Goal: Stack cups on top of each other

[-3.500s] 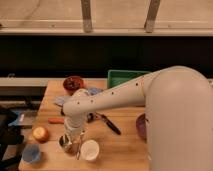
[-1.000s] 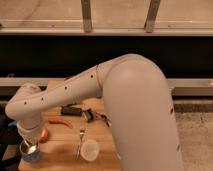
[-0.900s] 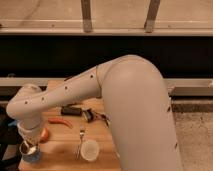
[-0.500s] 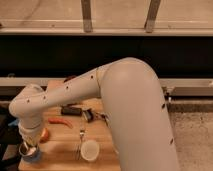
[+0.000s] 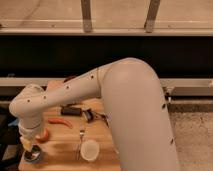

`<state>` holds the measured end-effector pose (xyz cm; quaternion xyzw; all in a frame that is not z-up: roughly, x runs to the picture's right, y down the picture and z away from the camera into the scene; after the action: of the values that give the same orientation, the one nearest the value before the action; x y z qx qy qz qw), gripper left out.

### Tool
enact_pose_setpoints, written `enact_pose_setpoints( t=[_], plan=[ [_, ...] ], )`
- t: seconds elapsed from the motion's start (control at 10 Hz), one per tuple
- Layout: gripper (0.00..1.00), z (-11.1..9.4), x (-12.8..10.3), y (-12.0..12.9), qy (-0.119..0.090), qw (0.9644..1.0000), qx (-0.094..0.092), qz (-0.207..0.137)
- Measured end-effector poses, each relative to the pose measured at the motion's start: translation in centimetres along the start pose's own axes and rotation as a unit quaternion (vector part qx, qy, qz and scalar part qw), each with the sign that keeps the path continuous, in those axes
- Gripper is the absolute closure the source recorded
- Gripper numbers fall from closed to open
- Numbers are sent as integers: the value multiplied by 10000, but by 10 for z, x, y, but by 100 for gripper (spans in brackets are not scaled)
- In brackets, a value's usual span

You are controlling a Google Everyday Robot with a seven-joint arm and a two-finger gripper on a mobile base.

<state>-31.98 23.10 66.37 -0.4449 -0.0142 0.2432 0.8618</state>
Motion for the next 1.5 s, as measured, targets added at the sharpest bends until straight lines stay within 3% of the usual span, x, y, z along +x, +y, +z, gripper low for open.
enact_pose_setpoints(
  t=[0.5,1.0,1.5],
  plan=[
    [27,5,2,-3,34,10000,-12,58],
    [27,18,9,-24,-97,9996,-104,241],
    [27,44,11,-35,-284,9980,-457,331]
  ],
)
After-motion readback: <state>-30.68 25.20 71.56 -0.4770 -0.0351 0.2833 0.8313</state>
